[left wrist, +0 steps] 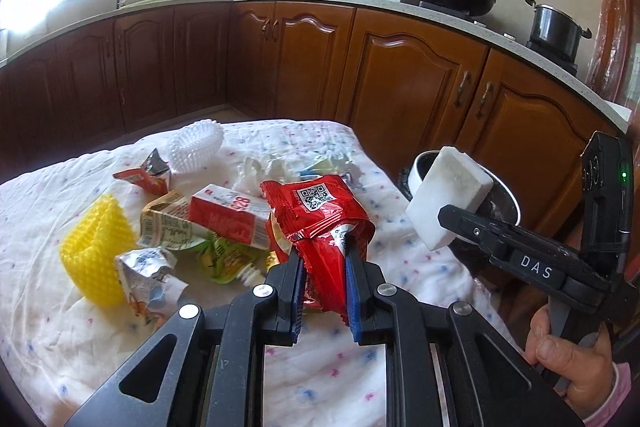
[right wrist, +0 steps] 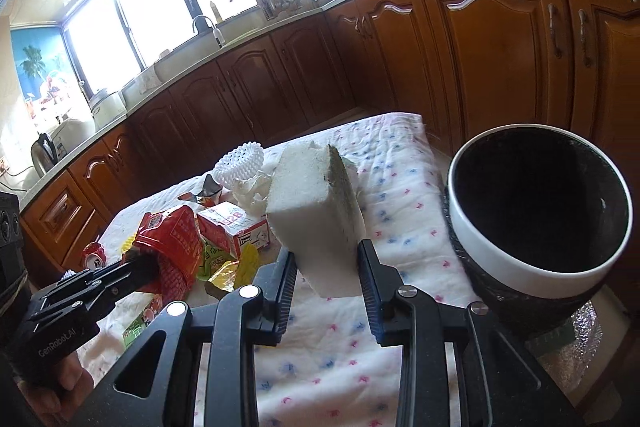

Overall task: Collect trash
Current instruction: 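Carry both items over the black-and-white bin and open both tools to drop them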

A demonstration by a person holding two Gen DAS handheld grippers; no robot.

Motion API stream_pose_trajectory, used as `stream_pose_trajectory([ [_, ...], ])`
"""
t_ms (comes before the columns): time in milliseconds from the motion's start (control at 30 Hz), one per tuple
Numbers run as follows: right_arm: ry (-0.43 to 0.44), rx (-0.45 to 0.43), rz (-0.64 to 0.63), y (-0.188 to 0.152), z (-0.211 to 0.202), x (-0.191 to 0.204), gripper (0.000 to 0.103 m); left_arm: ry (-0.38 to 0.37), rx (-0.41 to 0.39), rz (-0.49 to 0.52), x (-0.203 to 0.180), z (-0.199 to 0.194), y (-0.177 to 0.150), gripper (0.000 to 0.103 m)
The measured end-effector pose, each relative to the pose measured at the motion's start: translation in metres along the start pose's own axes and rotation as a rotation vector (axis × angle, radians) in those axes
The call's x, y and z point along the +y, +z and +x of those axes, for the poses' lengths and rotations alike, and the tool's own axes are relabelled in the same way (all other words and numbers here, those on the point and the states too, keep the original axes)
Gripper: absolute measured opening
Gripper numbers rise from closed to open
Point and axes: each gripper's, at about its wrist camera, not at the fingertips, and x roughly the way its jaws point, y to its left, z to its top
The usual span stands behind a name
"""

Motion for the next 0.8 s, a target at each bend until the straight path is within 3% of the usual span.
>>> stream_pose_trajectory([
  [333, -0.095, -0.033, 0.081, 0.001, -0.032, -0.055, 0.031, -0.078, 0.05, 0.071, -0.04, 0.037, 0.015, 0.016],
  [800, -0.194, -0.047, 0.184, 0.017, -0.052, -0.128, 0.031, -0.161, 0.106, 0.142, -0.091, 0.116, 0.062, 0.016],
])
